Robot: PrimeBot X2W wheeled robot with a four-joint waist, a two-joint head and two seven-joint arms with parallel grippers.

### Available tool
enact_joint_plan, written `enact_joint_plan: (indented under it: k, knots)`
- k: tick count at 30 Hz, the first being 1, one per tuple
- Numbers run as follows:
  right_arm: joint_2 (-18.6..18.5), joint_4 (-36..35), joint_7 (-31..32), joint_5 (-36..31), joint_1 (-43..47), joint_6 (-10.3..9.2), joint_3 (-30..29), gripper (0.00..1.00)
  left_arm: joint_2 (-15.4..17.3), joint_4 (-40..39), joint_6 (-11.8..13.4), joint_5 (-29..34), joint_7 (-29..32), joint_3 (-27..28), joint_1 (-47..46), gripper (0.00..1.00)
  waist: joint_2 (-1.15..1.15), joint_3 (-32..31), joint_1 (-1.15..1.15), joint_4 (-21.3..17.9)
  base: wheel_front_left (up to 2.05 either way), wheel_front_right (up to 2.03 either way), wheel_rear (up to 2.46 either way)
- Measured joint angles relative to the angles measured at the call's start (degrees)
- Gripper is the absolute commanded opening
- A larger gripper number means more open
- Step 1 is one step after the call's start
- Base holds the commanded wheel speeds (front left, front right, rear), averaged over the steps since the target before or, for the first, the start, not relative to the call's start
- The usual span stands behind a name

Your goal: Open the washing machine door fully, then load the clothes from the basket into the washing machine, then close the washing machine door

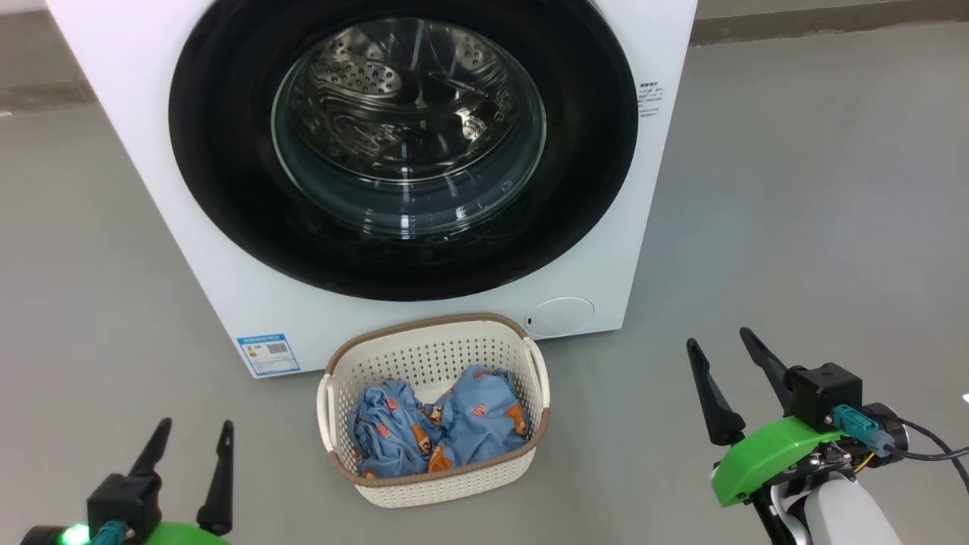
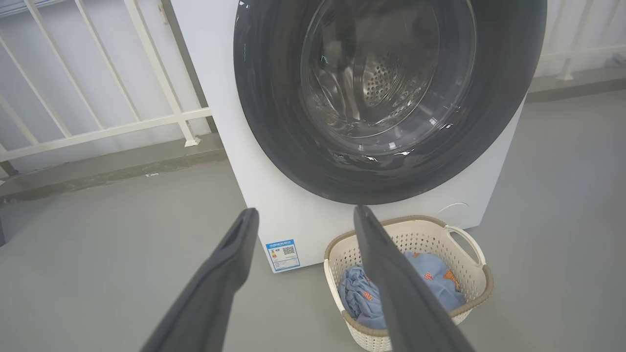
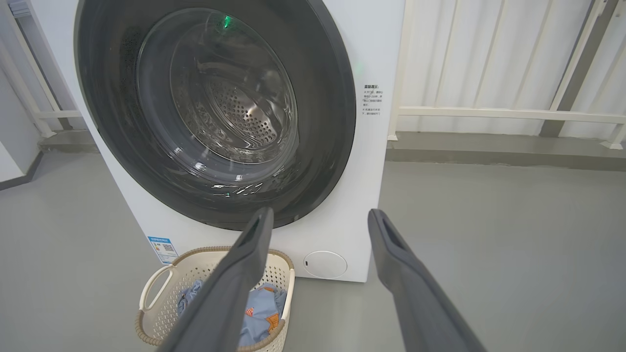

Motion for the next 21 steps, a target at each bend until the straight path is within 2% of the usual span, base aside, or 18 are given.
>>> enact_joint_plan:
  k: [21]
  knots:
    - [0.5, -0.3, -0.3, -1.6, 0.0, 0.0, -1.7, 1.0, -0.6, 4.7, 1.4, -1.9, -0.1, 2.7, -1.2, 1.0, 0.0, -0.1, 0.0, 0.1, 0.0, 0.0, 0.0]
